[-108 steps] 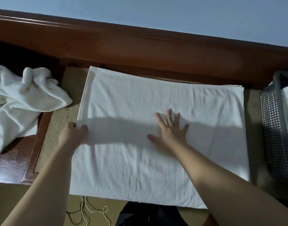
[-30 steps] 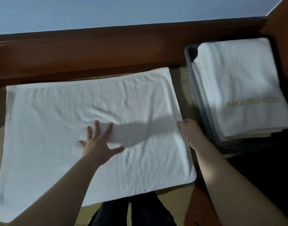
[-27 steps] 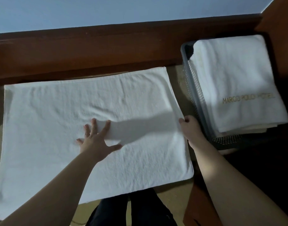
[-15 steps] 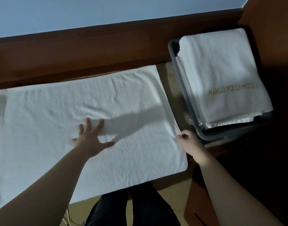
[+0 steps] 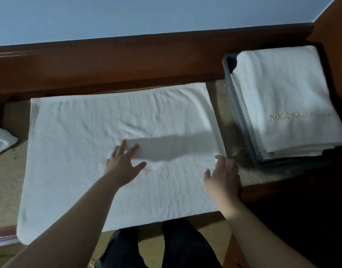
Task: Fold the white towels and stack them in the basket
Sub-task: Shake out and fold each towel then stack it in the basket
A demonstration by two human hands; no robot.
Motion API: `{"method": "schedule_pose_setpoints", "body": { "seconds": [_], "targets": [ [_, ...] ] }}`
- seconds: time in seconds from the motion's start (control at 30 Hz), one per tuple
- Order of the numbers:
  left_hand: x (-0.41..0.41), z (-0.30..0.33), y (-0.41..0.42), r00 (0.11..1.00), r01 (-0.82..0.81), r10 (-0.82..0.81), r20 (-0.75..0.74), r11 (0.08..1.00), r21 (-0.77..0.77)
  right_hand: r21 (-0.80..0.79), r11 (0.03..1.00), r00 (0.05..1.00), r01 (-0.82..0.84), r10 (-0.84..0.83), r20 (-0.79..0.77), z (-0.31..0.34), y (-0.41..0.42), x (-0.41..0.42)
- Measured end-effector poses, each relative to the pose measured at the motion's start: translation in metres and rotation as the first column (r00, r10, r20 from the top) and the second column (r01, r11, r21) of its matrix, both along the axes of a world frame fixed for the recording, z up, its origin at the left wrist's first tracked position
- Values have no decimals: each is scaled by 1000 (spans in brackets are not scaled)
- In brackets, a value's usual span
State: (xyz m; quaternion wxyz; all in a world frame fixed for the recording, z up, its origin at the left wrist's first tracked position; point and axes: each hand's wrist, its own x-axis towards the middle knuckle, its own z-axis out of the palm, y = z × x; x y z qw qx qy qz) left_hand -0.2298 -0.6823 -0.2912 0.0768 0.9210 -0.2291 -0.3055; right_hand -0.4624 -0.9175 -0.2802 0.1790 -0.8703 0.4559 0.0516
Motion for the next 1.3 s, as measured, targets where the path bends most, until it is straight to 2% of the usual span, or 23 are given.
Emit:
{"method": "schedule_pose_setpoints", "body": {
  "seconds": [0.13, 0.27, 0.33, 0.4, 0.5, 0.63, 0.7, 0.8, 0.9, 1.0, 1.13, 1.3],
  "targets": [
    [-6, 14, 42, 980, -194, 199, 32, 975, -111, 135, 967, 977, -214, 210, 45, 1, 57, 56],
    [13, 16, 117, 912, -394, 403, 79, 913, -104, 245, 911, 943, -331, 309, 124, -4, 125, 108],
    [39, 16, 159, 890, -441, 445, 93, 895, -65, 259, 868, 905, -425, 396, 156, -6, 169, 132],
    [75, 11, 199, 871, -479, 482, 100, 876, -52, 290, 844, 892, -451, 418, 171, -5, 219, 157],
    [134, 4, 243, 859, -501, 504, 86, 864, -53, 326, 829, 891, -453, 412, 190, -3, 305, 191],
    [206, -2, 261, 878, -479, 479, 1, 877, -25, 291, 832, 880, -472, 421, 220, 0, 420, 233],
    [231, -5, 261, 877, -477, 476, -68, 879, -5, 272, 849, 891, -453, 419, 175, -2, 466, 246],
    [250, -7, 259, 761, -638, 611, -218, 766, -78, 240, 889, 921, -389, 377, 97, -9, 515, 253],
    [252, -6, 253, 657, -744, 671, -343, 649, -158, 212, 926, 950, -312, 306, 62, -19, 534, 252],
    [249, -9, 248, 621, -772, 663, -418, 608, -183, 185, 934, 952, -305, 300, 53, -21, 539, 251],
    [248, -8, 247, 636, -761, 643, -427, 614, -208, 200, 941, 962, -272, 272, 27, -17, 541, 253],
    [260, -7, 252, 543, -827, 655, -525, 527, -198, 229, 960, 986, -162, 164, 11, -5, 528, 250]
  ]
}}
